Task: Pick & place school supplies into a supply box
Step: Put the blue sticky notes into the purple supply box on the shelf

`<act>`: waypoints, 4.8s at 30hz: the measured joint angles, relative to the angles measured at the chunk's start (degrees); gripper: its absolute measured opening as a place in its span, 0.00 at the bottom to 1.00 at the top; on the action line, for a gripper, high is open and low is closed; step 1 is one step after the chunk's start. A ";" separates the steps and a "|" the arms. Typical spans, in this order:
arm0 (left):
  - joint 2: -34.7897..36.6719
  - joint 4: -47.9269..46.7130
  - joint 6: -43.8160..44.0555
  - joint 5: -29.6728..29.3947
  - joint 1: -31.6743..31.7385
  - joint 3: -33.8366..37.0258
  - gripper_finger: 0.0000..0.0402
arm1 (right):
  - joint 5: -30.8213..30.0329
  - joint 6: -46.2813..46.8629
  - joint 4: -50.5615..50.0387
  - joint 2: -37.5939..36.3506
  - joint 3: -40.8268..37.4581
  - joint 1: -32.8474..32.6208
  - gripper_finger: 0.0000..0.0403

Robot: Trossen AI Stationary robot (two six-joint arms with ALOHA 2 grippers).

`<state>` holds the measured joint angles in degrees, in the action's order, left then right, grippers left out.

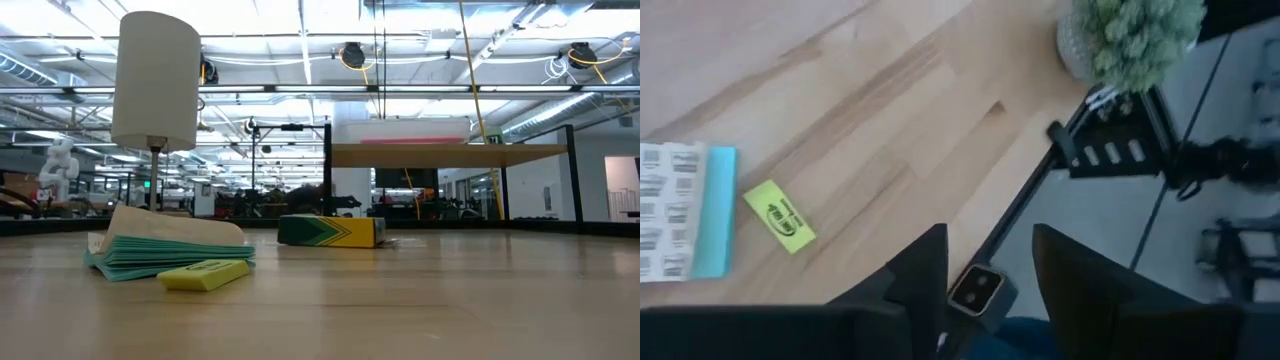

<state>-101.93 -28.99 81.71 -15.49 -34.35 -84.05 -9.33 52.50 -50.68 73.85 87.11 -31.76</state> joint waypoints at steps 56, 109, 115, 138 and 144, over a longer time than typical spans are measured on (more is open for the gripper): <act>0.02 -11.05 -12.63 29.39 16.35 14.58 0.59 | -8.53 13.55 -0.51 3.46 -0.04 6.53 0.36; -4.62 -4.10 -17.21 36.06 17.60 22.05 0.17 | -8.49 6.29 0.74 3.85 -0.07 6.64 0.36; -4.63 -3.39 -17.35 36.20 16.87 22.03 0.09 | -8.51 5.76 0.74 3.85 -0.07 6.66 0.36; -1.95 -5.20 -19.29 36.81 16.71 22.16 0.00 | -6.92 8.41 11.25 3.84 -7.63 6.66 0.36; 3.19 -7.82 -22.64 32.67 16.79 22.10 0.00 | -6.94 11.48 22.41 3.85 -13.14 6.66 0.36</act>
<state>-98.74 -36.81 59.06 17.18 -17.56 -61.95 -16.28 63.99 -28.27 77.69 73.97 -25.10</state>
